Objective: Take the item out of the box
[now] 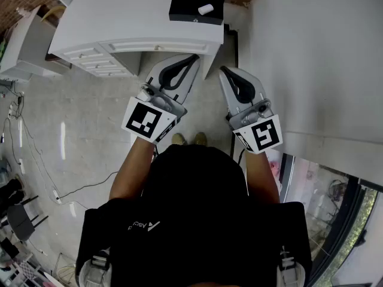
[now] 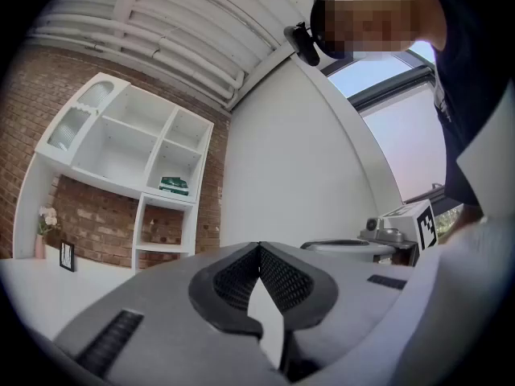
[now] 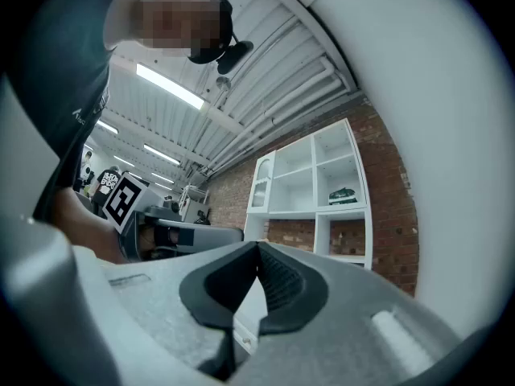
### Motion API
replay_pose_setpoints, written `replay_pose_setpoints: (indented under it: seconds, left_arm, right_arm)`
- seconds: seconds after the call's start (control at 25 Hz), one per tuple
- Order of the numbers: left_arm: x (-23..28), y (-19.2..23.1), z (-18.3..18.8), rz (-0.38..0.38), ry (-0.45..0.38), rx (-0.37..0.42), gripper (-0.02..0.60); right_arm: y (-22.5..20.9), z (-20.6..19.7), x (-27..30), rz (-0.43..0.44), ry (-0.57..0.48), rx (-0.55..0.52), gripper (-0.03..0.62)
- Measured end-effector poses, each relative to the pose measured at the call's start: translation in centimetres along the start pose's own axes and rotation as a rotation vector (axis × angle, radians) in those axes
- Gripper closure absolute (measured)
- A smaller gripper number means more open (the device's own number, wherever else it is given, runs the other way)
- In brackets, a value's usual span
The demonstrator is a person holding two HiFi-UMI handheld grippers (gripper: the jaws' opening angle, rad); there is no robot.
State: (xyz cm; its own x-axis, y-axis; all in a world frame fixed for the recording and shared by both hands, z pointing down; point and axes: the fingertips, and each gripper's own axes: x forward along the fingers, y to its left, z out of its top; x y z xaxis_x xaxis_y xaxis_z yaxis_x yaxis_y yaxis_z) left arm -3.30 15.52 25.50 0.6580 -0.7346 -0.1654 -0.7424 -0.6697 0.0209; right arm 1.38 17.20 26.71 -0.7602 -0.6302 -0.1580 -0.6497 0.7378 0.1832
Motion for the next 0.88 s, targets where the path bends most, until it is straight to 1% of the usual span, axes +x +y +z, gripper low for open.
replay_pose_setpoints:
  seconds: [0.44,0.88]
  left_arm:
    - [-0.9,1.2,0.0,0.006,-0.011,-0.01,0.581]
    - [-3.2,5.4,1.2,0.001,-0.043,-0.005,0.581]
  right_arm:
    - [0.3,-0.2,0.8,-0.016,-0.002,0.006,0.592]
    - [1.8,0.0,4.3,-0.046,0.014,-0.022,0.592]
